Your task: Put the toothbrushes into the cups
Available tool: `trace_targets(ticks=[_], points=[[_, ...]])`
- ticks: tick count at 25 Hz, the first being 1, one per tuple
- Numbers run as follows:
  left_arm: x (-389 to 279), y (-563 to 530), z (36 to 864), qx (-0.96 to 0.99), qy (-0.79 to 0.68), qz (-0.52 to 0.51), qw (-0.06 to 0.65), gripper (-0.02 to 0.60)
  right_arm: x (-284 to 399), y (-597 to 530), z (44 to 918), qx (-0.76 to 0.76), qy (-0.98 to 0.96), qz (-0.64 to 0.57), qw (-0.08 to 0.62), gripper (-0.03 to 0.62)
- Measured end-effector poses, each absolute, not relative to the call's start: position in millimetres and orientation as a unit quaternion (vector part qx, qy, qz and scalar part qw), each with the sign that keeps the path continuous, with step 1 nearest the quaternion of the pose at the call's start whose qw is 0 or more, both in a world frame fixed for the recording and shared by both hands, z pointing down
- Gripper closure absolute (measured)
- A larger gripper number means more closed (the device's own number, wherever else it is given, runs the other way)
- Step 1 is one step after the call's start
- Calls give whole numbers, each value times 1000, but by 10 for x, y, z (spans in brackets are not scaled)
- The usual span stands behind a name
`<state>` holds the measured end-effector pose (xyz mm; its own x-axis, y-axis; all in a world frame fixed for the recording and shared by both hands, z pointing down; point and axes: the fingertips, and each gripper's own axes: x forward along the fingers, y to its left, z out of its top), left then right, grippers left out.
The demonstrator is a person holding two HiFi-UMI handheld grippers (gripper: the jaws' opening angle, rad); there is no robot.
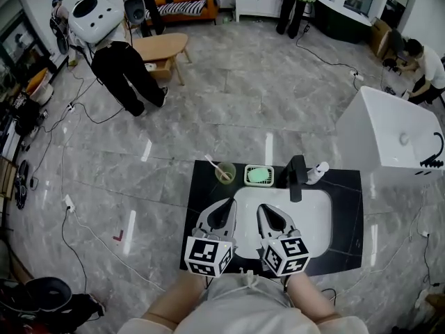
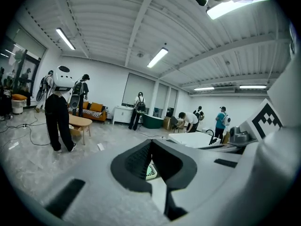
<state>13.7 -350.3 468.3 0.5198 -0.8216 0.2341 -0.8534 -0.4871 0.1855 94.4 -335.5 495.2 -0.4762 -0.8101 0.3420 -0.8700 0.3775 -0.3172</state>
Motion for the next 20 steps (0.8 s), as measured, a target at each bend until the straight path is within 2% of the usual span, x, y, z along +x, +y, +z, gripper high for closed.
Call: trace_targets(ticks=[20], points=[[274, -3206, 4738, 860, -485, 66, 148, 561, 910, -3054, 4835, 487, -852, 166, 99, 568]])
